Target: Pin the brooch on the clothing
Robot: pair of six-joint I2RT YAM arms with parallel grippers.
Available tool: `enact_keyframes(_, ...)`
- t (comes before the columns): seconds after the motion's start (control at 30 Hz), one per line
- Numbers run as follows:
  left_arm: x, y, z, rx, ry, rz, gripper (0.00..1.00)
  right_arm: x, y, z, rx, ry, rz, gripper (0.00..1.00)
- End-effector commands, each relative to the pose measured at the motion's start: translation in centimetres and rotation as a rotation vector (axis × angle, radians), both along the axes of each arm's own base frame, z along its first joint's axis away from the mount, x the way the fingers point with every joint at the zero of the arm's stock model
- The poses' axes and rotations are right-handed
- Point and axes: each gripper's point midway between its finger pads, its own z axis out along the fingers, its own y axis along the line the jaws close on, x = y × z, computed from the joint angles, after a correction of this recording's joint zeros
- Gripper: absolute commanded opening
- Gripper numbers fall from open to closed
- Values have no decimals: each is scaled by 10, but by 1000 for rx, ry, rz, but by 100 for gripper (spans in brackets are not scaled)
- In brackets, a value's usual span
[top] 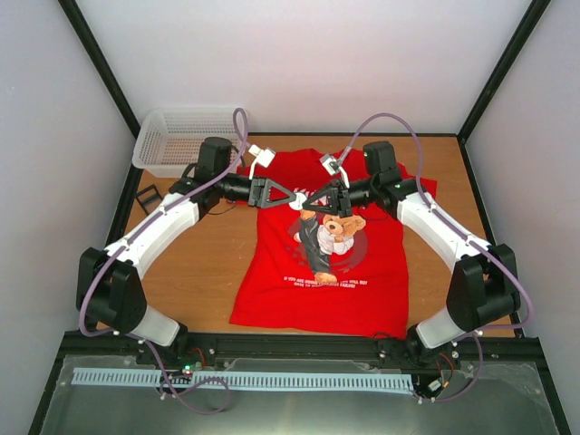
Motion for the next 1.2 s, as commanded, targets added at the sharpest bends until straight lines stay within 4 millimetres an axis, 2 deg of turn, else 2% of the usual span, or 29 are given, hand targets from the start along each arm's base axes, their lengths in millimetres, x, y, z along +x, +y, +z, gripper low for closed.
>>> enact_keyframes(0.0, -10, 2, 22, -23, -67, -16, 28, -3, -1, 7, 25, -2, 39, 3)
enact_keyframes(0.2, -13, 1, 20, -21, -51, -28, 23, -3, -1, 7, 26, -8, 41, 3)
enact_keyframes(0.43, -16, -2, 18, -17, -33, -52, 25, -2, -1, 8, 23, -15, 34, 3)
enact_keyframes(0.67, -11, -1, 19, 16, -61, -17, 2, 7, -1, 8, -11, -26, -29, 3)
enact_keyframes(0.7, -8, 0, 21, 26, -77, 4, 1, 12, -1, 8, -30, -29, -69, 9)
enact_keyframes(0.8, 5, 4, 30, 55, -156, 100, 1, 23, -6, 14, -60, -21, -204, 38)
enact_keyframes(0.93, 25, 14, 40, 103, -254, 274, 1, 29, -15, 28, -45, -28, -336, 67)
enact_keyframes(1.03, 32, 18, 54, 115, -320, 366, 1, 30, -17, 40, -17, -9, -363, 73)
enact_keyframes(1.17, 33, 23, 89, 41, -393, 459, 0, 43, -15, 65, 19, 81, -423, 68)
